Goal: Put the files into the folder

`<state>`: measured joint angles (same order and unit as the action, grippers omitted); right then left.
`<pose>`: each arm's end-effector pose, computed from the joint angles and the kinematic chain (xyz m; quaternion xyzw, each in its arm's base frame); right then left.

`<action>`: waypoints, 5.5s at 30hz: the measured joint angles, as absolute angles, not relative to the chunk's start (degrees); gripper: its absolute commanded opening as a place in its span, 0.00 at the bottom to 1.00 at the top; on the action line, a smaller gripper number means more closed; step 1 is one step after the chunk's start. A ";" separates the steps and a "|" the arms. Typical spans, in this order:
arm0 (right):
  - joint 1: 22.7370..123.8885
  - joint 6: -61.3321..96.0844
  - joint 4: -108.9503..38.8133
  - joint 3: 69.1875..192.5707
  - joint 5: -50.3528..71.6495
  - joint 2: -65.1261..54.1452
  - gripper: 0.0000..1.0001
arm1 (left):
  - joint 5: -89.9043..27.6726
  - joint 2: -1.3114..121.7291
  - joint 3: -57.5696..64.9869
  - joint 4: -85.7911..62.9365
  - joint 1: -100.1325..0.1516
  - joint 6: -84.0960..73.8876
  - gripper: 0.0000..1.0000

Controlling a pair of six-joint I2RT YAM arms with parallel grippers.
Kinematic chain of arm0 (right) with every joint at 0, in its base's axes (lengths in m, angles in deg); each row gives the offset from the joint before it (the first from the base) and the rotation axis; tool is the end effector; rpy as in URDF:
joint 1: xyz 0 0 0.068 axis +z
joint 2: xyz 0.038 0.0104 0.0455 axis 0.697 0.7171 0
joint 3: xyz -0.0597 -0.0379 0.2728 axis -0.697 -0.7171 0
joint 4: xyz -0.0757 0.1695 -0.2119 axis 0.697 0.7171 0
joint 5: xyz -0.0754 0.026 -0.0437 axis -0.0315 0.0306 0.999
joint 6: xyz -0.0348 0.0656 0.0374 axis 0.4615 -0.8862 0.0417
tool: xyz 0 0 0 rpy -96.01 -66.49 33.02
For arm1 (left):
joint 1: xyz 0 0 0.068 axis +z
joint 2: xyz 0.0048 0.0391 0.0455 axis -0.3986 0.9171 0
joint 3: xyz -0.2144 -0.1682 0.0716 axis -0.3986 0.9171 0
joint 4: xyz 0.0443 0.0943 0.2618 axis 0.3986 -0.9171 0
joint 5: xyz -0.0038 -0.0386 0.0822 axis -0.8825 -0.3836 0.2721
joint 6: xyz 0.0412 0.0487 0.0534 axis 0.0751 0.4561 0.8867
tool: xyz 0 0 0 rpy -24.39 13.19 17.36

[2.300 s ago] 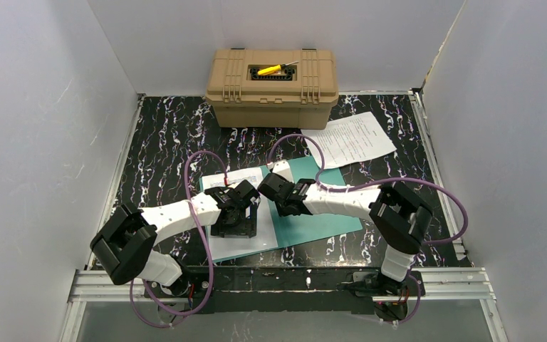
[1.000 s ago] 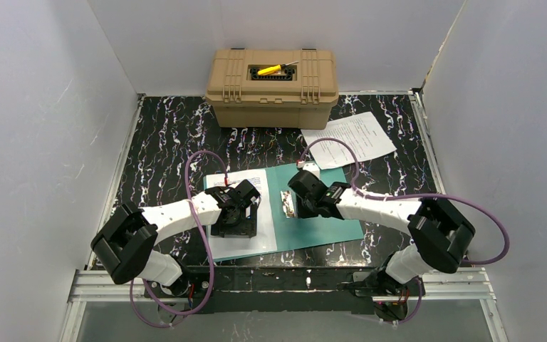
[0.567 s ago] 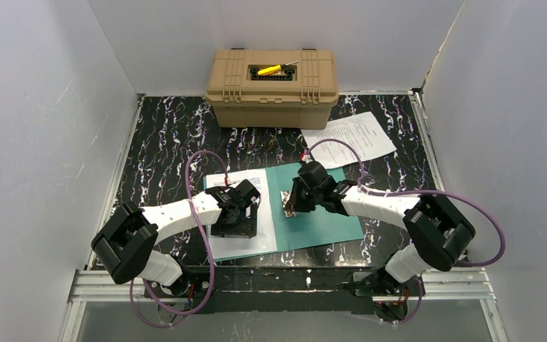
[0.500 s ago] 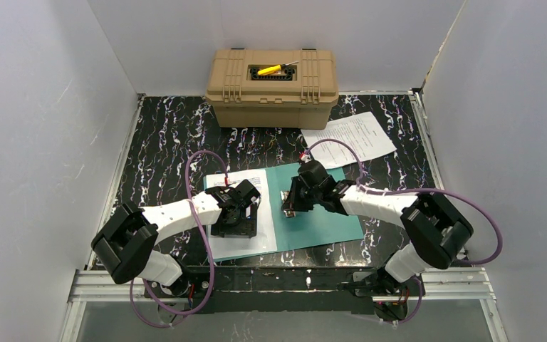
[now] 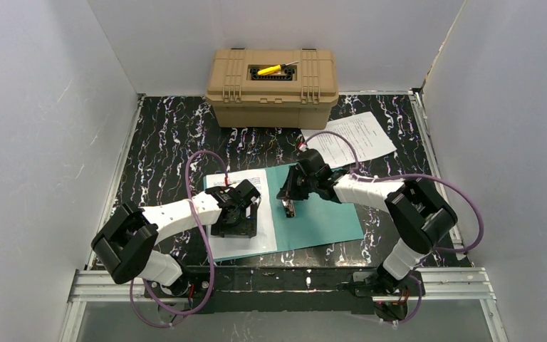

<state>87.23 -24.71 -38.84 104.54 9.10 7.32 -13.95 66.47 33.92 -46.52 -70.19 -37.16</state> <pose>0.2695 0.2677 0.1453 0.0135 0.9090 0.3456 0.2325 0.1915 -0.1866 0.1205 0.0146 0.9856 -0.0522 0.1601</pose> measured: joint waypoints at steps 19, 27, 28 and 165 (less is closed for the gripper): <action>79.74 -18.99 -33.84 115.67 9.54 13.06 0.35 | -13.95 66.23 34.21 -46.35 -70.19 -37.01 0.84; 74.80 -16.12 -29.38 113.40 14.89 0.36 0.66 | -14.10 65.42 34.27 -45.93 -70.17 -36.77 0.84; 74.27 -16.10 -29.16 112.78 15.83 -0.99 0.68 | -14.14 65.33 34.27 -45.93 -70.17 -36.70 0.84; 73.64 0.05 -20.29 99.19 -13.39 -40.73 0.14 | -46.49 43.28 14.41 -40.29 -53.60 -33.99 0.92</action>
<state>73.64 0.05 -20.29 99.19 -13.39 -40.73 -46.49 43.28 14.41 -40.29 -53.60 -33.99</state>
